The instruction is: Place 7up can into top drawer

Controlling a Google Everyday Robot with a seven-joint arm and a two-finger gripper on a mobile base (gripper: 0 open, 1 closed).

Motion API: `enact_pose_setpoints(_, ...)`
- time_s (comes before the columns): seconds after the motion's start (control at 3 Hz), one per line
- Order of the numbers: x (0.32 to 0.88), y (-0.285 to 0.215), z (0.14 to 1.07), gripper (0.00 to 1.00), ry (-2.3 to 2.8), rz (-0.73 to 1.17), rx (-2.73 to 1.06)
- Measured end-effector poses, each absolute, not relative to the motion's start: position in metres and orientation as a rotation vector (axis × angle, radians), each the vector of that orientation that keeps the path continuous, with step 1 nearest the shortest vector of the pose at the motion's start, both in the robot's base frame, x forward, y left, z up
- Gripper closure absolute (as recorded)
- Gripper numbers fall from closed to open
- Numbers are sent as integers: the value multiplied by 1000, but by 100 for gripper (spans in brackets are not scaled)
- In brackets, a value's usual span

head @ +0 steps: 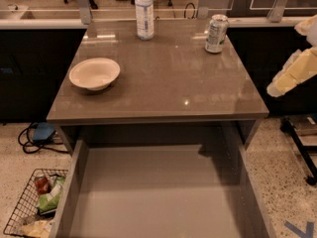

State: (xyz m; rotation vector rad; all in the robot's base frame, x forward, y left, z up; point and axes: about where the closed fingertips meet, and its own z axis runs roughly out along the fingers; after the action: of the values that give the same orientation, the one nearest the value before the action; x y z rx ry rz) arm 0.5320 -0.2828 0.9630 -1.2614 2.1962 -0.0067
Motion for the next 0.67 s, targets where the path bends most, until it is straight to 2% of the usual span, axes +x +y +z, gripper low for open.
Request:
enact_pose_setpoints(0.33, 583, -304, 942, 0, 2035, 148, -998)
enact_pose_setpoints(0.67, 621, -316, 948, 0, 1895, 165, -842)
